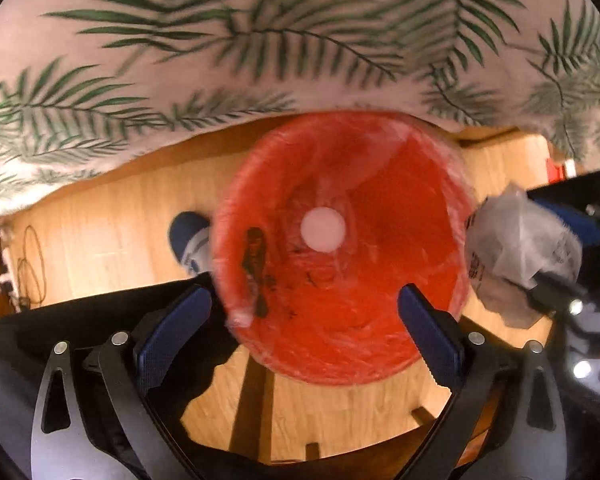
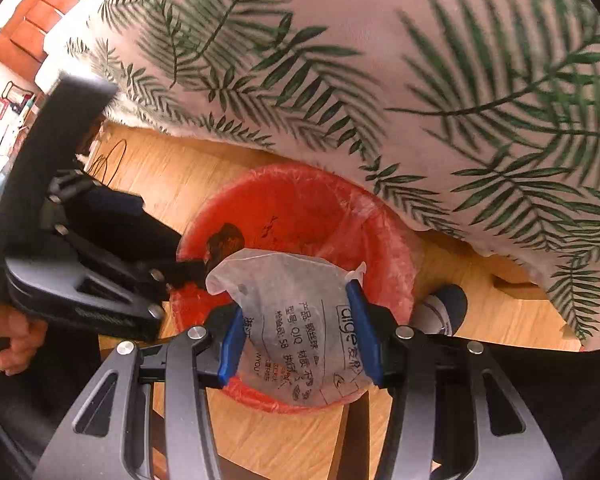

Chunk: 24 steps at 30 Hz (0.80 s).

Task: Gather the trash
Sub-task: 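Open the left tool over the red bin while the right tool releases the bag, then return both tools to the bed and reach for the blue snack wrapper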

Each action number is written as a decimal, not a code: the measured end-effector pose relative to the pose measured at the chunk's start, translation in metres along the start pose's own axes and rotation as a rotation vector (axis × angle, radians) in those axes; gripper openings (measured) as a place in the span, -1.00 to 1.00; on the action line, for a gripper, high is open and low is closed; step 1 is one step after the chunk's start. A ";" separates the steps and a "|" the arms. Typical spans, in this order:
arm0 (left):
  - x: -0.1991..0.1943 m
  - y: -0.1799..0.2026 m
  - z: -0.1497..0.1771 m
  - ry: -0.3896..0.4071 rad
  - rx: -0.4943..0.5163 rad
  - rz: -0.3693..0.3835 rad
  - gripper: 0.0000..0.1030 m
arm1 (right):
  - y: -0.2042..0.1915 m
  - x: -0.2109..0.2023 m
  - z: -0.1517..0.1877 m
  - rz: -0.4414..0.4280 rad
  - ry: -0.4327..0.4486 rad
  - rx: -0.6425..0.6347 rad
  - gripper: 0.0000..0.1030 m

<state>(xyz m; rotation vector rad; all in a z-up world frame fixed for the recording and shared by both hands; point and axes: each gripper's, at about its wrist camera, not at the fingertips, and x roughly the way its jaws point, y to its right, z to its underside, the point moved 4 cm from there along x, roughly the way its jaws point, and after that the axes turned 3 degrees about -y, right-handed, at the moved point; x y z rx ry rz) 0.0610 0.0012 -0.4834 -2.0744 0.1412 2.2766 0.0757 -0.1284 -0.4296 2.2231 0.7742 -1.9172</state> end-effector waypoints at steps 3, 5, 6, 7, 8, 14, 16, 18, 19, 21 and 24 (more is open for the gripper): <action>-0.007 -0.015 0.002 0.015 -0.052 -0.021 0.88 | -0.007 0.011 0.000 -0.012 -0.026 -0.024 -0.09; -0.009 -0.025 0.002 0.023 -0.087 -0.022 0.88 | -0.011 0.019 0.000 -0.024 -0.041 -0.037 -0.08; -0.010 -0.029 0.002 0.027 -0.102 -0.021 0.88 | -0.013 0.022 0.000 -0.029 -0.046 -0.041 -0.08; -0.010 -0.033 0.001 0.029 -0.115 -0.021 0.88 | -0.015 0.025 0.000 -0.036 -0.051 -0.045 -0.08; -0.009 -0.036 0.000 0.031 -0.124 -0.019 0.88 | -0.016 0.028 -0.001 -0.042 -0.056 -0.048 -0.08; -0.017 -0.046 0.000 0.049 -0.156 -0.017 0.88 | -0.027 0.043 -0.003 -0.048 -0.072 -0.079 0.08; -0.017 -0.048 0.000 0.056 -0.169 -0.011 0.88 | -0.031 0.041 -0.004 -0.039 -0.067 -0.089 0.40; -0.018 -0.050 -0.001 0.065 -0.181 -0.003 0.88 | -0.034 0.039 -0.005 -0.030 -0.059 -0.100 0.51; -0.019 -0.051 -0.001 0.072 -0.187 0.002 0.88 | -0.034 0.038 -0.004 -0.024 -0.056 -0.105 0.58; -0.023 -0.053 -0.002 0.090 -0.196 0.010 0.88 | -0.035 0.034 -0.003 -0.016 -0.051 -0.108 0.68; -0.033 -0.053 -0.004 0.135 -0.203 0.012 0.88 | -0.033 0.027 -0.004 0.007 -0.023 -0.096 0.78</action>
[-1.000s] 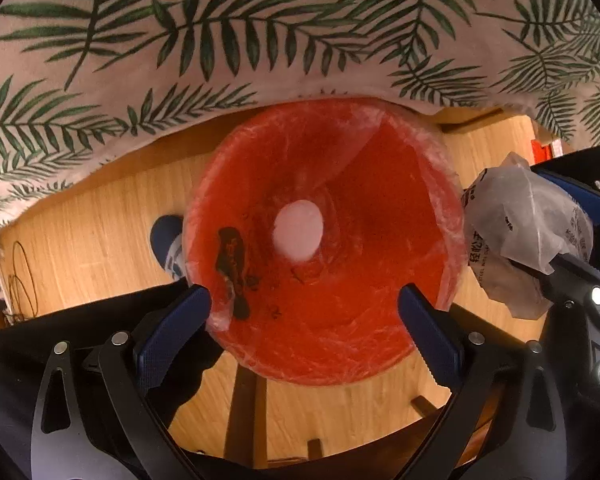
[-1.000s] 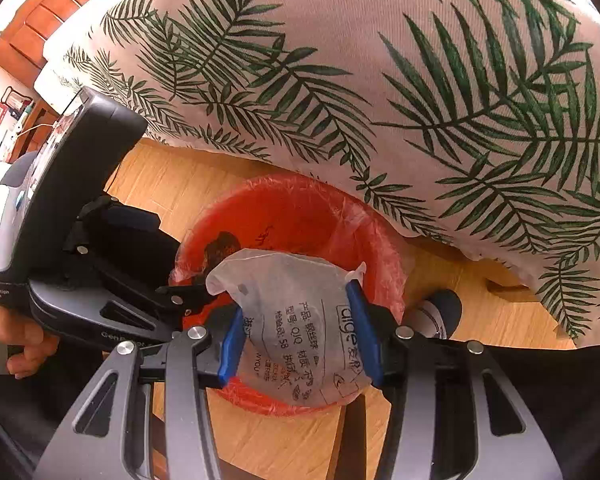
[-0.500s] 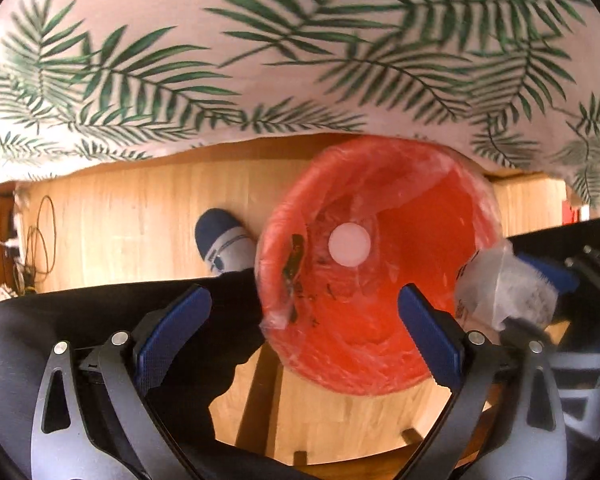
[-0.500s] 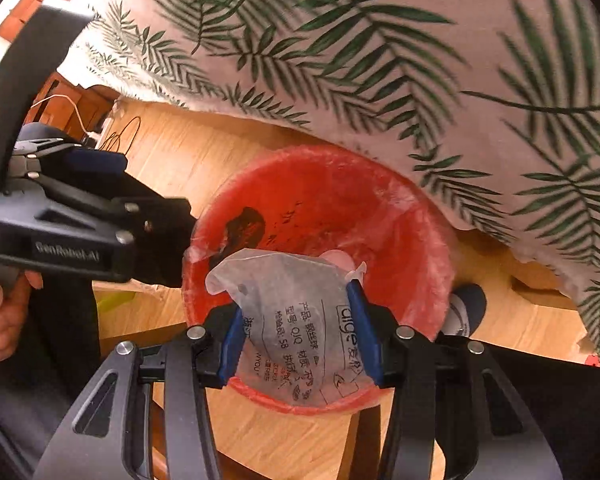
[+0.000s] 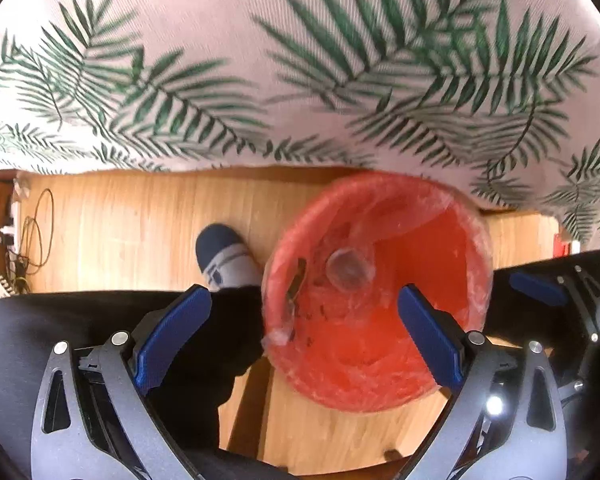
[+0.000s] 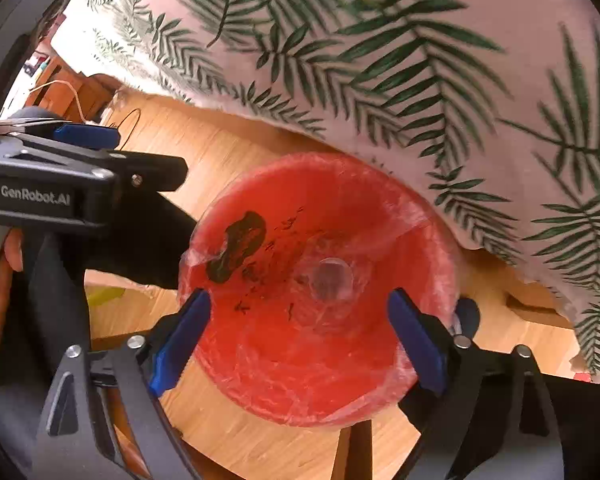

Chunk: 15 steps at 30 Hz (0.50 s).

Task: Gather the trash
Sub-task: 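Return both tools to the bed and reach for the blue snack wrapper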

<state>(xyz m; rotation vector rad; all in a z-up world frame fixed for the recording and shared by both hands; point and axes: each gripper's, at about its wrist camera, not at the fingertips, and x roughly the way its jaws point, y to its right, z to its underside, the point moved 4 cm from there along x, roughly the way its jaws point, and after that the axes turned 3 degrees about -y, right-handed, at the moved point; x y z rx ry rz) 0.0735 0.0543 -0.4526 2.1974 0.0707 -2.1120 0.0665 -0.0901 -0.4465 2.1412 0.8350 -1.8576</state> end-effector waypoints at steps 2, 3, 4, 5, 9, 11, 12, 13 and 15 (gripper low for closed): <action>-0.010 -0.001 -0.003 0.043 -0.002 0.010 0.88 | 0.003 -0.011 -0.001 0.019 0.040 0.016 0.86; -0.016 -0.001 -0.004 0.067 -0.004 0.005 0.88 | 0.004 -0.017 -0.002 0.020 0.060 0.028 0.87; -0.023 -0.001 -0.006 0.083 -0.003 0.003 0.88 | 0.005 -0.025 -0.002 0.008 0.080 0.042 0.87; -0.029 -0.001 -0.008 0.092 0.001 0.001 0.88 | 0.007 -0.034 -0.002 -0.001 0.104 0.056 0.88; -0.060 0.005 -0.018 0.138 0.051 -0.021 0.88 | 0.011 -0.083 -0.005 0.063 0.240 0.029 0.90; -0.084 0.008 -0.026 0.201 0.069 -0.008 0.88 | 0.012 -0.113 -0.011 0.127 0.307 -0.003 0.90; -0.097 0.010 -0.031 0.234 0.077 -0.004 0.88 | 0.013 -0.127 -0.016 0.147 0.341 -0.012 0.90; -0.109 0.012 -0.036 0.264 0.086 -0.005 0.88 | 0.016 -0.141 -0.022 0.165 0.375 -0.015 0.90; -0.131 0.015 -0.049 0.316 0.107 -0.015 0.88 | 0.022 -0.168 -0.036 0.201 0.438 -0.006 0.90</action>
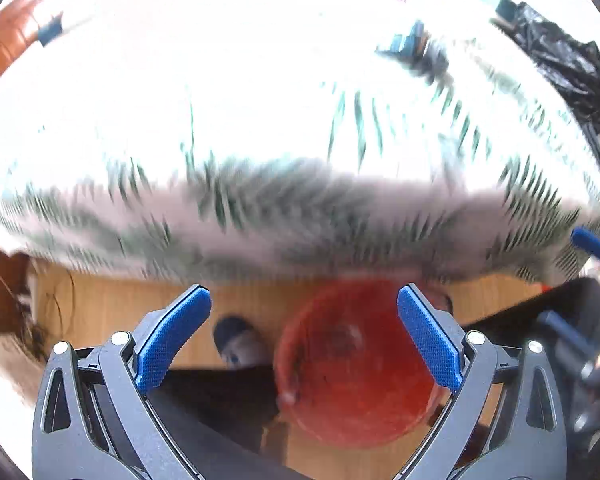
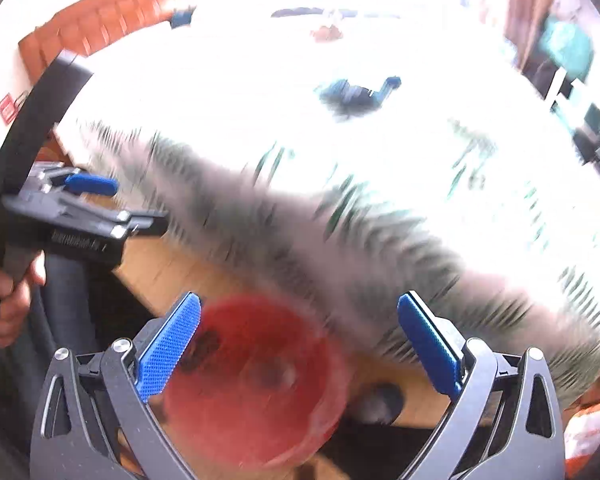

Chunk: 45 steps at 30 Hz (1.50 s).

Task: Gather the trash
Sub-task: 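Return both tools to the bed and reach for the blue snack wrapper, then grasp the blue snack wrapper with the right tool while the left tool grasps the white foam mesh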

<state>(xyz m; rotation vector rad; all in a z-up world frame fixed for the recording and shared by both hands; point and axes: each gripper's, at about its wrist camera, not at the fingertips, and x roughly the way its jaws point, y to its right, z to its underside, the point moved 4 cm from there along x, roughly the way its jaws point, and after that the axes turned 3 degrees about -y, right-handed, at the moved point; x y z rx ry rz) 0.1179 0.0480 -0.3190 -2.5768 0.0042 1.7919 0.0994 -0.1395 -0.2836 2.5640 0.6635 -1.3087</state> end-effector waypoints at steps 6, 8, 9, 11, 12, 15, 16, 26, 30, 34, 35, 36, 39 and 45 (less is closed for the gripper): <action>-0.033 -0.001 -0.055 0.111 0.035 -0.023 0.89 | 0.031 -0.009 -0.070 0.024 0.115 0.016 0.90; -0.036 -0.005 -0.069 0.127 0.033 -0.028 0.89 | 0.036 0.000 -0.091 0.038 0.138 0.009 0.90; -0.037 -0.007 -0.075 0.132 0.030 -0.029 0.89 | 0.036 0.006 -0.103 0.043 0.141 0.004 0.90; -0.037 -0.010 -0.085 0.135 0.025 -0.033 0.89 | 0.037 0.013 -0.124 0.055 0.153 -0.005 0.90; -0.036 -0.011 -0.089 0.134 0.022 -0.033 0.89 | 0.039 0.021 -0.135 0.056 0.157 -0.009 0.90; -0.028 -0.014 -0.097 0.122 0.018 -0.035 0.89 | 0.042 0.046 -0.158 0.059 0.145 -0.016 0.90; -0.025 -0.016 -0.096 0.120 0.018 -0.035 0.89 | 0.042 0.055 -0.164 0.055 0.137 -0.016 0.90; -0.006 -0.021 -0.106 0.101 0.020 -0.030 0.89 | 0.046 0.110 -0.187 0.059 0.088 -0.013 0.76; 0.001 -0.019 -0.117 0.103 0.020 -0.031 0.89 | 0.046 0.127 -0.188 0.052 0.039 -0.015 0.12; 0.009 -0.015 -0.133 0.111 0.017 -0.020 0.89 | 0.048 0.128 -0.185 0.019 0.034 -0.017 -0.12; 0.011 -0.014 -0.138 0.114 0.017 -0.016 0.89 | 0.048 0.126 -0.183 0.013 0.037 -0.025 -0.14; 0.012 -0.011 -0.145 0.120 0.018 -0.007 0.89 | 0.050 0.122 -0.181 0.006 0.040 -0.030 -0.18; 0.016 -0.001 -0.170 0.155 0.033 0.014 0.89 | 0.058 0.109 -0.172 0.003 0.053 -0.040 -0.21; 0.033 0.022 -0.239 0.229 0.058 0.026 0.88 | 0.084 0.094 -0.149 -0.001 0.075 0.012 -0.21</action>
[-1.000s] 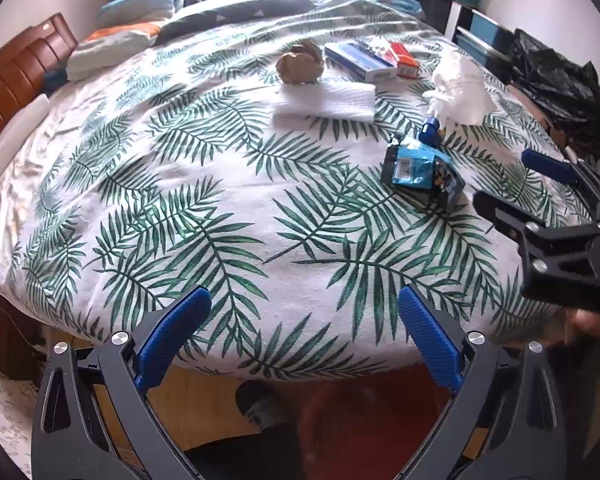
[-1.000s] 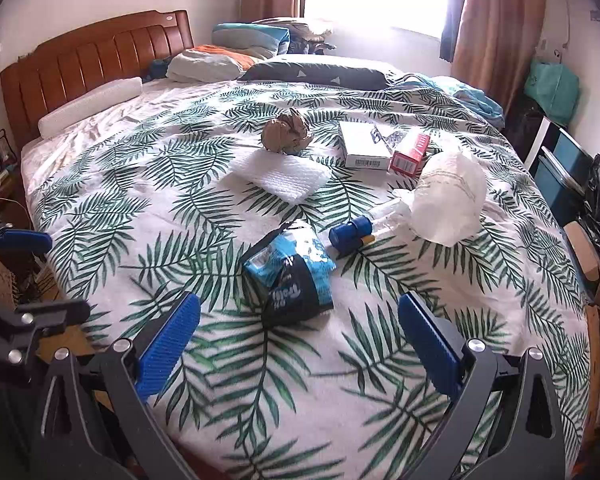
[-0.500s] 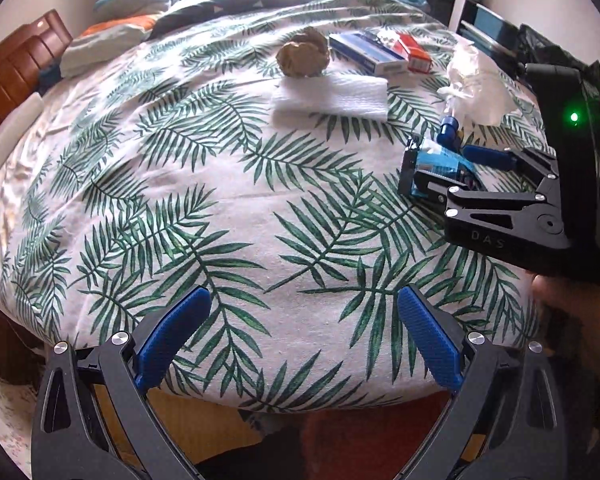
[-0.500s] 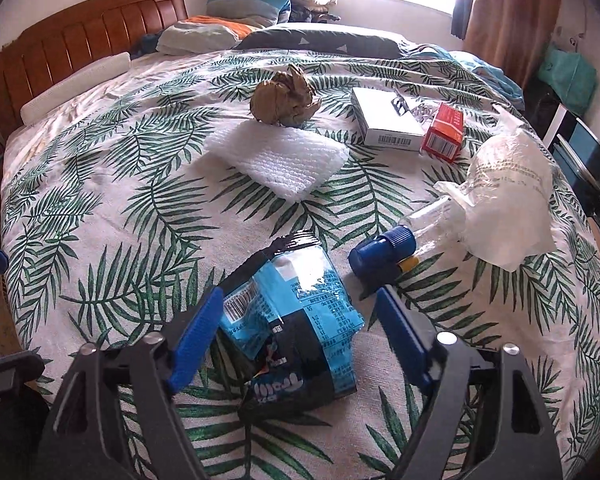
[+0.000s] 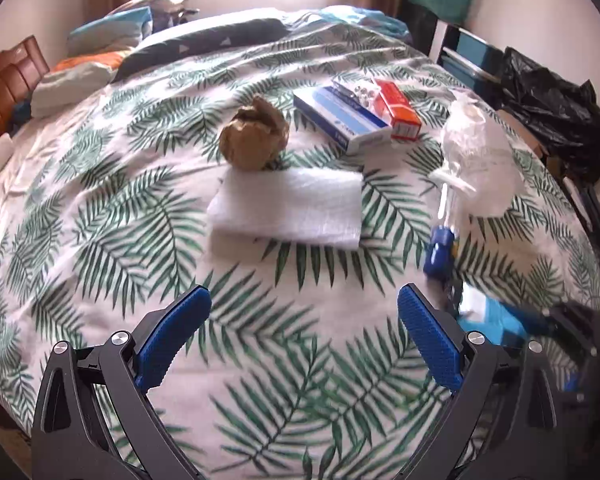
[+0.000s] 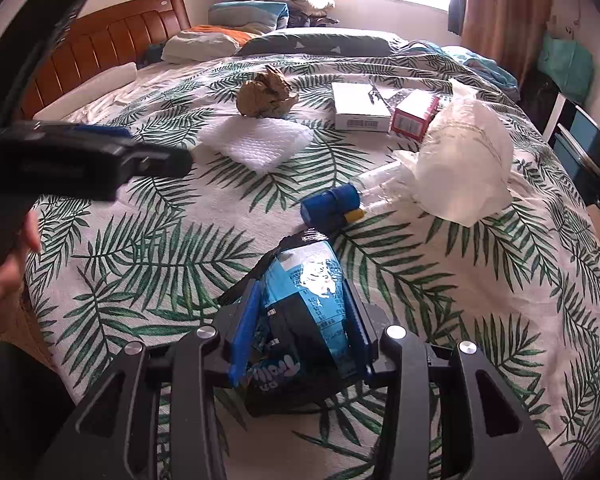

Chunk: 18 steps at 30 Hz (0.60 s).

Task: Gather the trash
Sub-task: 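Grasp the blue snack wrapper with the right tool while the left tool grasps the white foam mesh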

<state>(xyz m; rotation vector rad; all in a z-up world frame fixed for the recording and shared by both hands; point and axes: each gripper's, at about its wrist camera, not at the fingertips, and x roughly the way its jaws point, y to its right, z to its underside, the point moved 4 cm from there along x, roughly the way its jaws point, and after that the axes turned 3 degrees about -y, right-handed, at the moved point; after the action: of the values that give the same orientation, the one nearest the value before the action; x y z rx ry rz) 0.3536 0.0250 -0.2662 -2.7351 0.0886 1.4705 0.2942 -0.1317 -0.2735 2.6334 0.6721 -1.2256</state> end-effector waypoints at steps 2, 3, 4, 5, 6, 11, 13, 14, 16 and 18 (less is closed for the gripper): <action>0.014 0.004 -0.018 -0.006 -0.020 -0.008 0.89 | 0.006 0.003 0.005 -0.010 -0.003 0.022 -0.21; 0.021 0.004 -0.024 -0.021 -0.051 -0.009 0.89 | 0.008 0.003 0.005 -0.017 0.001 0.030 -0.21; 0.027 0.005 -0.030 -0.032 -0.088 0.005 0.89 | 0.008 0.003 0.006 -0.018 0.006 0.029 -0.21; 0.032 0.005 -0.034 -0.039 -0.121 0.014 0.88 | 0.008 0.003 0.005 -0.016 0.010 0.026 -0.21; 0.038 0.007 -0.038 -0.044 -0.150 0.017 0.89 | 0.007 0.004 0.005 -0.017 0.013 0.024 -0.21; 0.068 0.020 -0.050 -0.054 -0.176 -0.031 0.88 | 0.009 0.005 0.007 -0.030 0.028 0.031 -0.20; 0.078 0.024 -0.051 -0.058 -0.155 -0.095 0.88 | 0.009 0.005 0.009 -0.031 0.030 0.031 -0.20; 0.081 0.023 -0.051 -0.060 -0.153 -0.115 0.88 | 0.010 0.005 0.009 -0.033 0.032 0.033 -0.20; 0.087 0.019 -0.051 -0.065 -0.161 -0.134 0.88 | 0.010 0.005 0.010 -0.036 0.034 0.035 -0.20; 0.093 0.014 -0.049 -0.080 -0.164 -0.147 0.88 | 0.010 0.005 0.011 -0.037 0.037 0.036 -0.19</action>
<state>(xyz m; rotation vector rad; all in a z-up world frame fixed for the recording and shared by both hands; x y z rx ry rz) 0.4446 0.0051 -0.3164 -2.7306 -0.2409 1.6092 0.2940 -0.1427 -0.2849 2.6904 0.7145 -1.2133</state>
